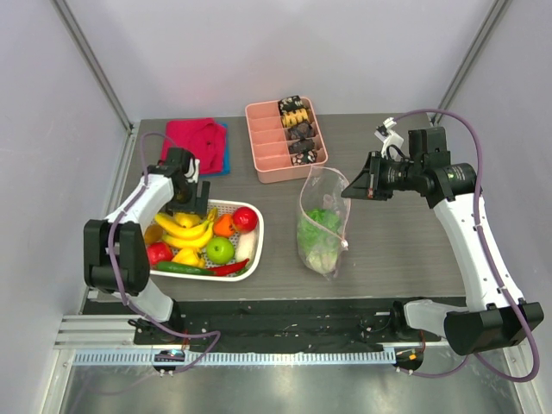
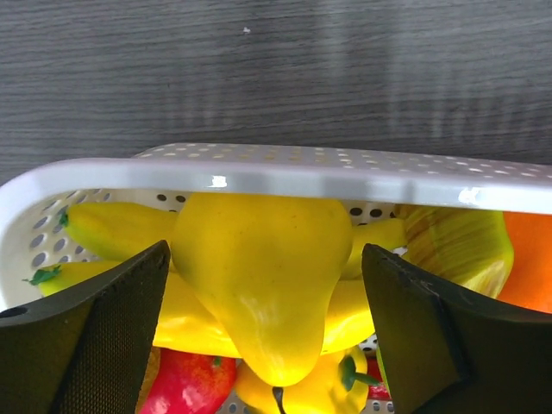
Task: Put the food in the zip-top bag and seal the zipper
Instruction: Pick up the fake fruit from the bin, then place the fake fruit in the zipper food storage bag.
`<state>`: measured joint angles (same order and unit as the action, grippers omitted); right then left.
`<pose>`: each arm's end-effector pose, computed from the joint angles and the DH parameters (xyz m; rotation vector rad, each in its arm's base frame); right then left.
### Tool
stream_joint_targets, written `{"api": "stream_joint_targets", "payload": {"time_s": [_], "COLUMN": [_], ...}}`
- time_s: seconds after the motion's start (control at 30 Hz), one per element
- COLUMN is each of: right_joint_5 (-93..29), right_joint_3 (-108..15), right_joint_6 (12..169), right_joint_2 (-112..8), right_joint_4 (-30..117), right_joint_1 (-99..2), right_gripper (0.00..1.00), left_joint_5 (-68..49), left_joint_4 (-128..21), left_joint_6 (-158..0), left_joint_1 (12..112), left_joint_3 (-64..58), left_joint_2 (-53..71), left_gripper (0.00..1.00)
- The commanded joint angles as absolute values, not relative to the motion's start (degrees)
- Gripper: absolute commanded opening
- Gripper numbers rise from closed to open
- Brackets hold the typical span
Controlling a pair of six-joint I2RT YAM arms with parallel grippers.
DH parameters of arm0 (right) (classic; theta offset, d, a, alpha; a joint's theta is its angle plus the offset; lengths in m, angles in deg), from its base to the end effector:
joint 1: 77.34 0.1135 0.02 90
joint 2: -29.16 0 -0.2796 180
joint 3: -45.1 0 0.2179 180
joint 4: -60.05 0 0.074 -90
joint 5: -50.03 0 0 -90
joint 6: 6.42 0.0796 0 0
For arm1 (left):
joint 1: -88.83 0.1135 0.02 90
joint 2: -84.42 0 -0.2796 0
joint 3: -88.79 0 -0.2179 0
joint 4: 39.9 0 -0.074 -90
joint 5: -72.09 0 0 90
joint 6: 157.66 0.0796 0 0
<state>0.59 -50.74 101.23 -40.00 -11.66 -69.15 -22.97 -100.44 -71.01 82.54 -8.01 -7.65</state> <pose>0.2007 0.0812 0.3775 -0.1627 2.3476 1.0531 0.2983 -0.0258 0.2158 0.0489 2.7749 0.0798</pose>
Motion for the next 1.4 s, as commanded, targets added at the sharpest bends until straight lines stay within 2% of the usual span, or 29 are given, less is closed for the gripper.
{"api": "stream_joint_targets", "payload": {"time_s": [0.0,0.27,0.47,0.5,0.6,0.77,1.0,1.17,1.37], "right_joint_5": [0.5,0.6,0.6,0.6,0.6,0.6,1.2,1.6,2.2], "right_joint_3": [-51.1,-51.0,-51.0,-51.0,-50.7,-50.9,-50.2,-50.6,-50.5], "right_joint_6": [100.4,100.4,100.4,100.3,100.0,100.0,101.0,102.2,102.4], "right_joint_2": [-40.2,-40.2,-40.3,-40.2,-40.0,-40.1,-40.2,-39.7,-38.6], "right_joint_4": [-10.1,-10.1,-10.2,-10.1,-10.2,-10.2,-9.2,-8.8,-9.4], "right_joint_1": [-69.0,-68.9,-69.0,-69.0,-69.0,-69.0,-68.9,-69.0,-68.9], "right_gripper": [0.01,0.01,0.01,0.01,0.01,0.01,0.01,0.01,0.01], "left_joint_5": [-23.8,-24.6,-24.0,-23.7,-22.7,-16.6,-5.3,-3.9,-4.8], "left_joint_4": [-96.7,-96.0,-98.3,-99.4,-101.8,-105.4,-100.6,-99.3,-99.0], "left_joint_6": [-73.9,-74.9,-74.2,-74.0,-73.5,-72.0,-70.3,-70.3,-70.6], "left_joint_1": [82.1,82.1,82.0,82.1,81.8,78.7,59.7,45.4,35.0], "left_joint_3": [-8.8,-9.0,-5.5,-4.8,-1.6,5.4,20.4,32.1,38.7], "left_joint_2": [-9.0,-10.9,-5.3,-4.0,0.2,5.0,8.4,1.7,-8.0], "left_gripper": [0.9,0.91,0.75,0.69,0.6,0.6,0.61,0.6,0.6]}}
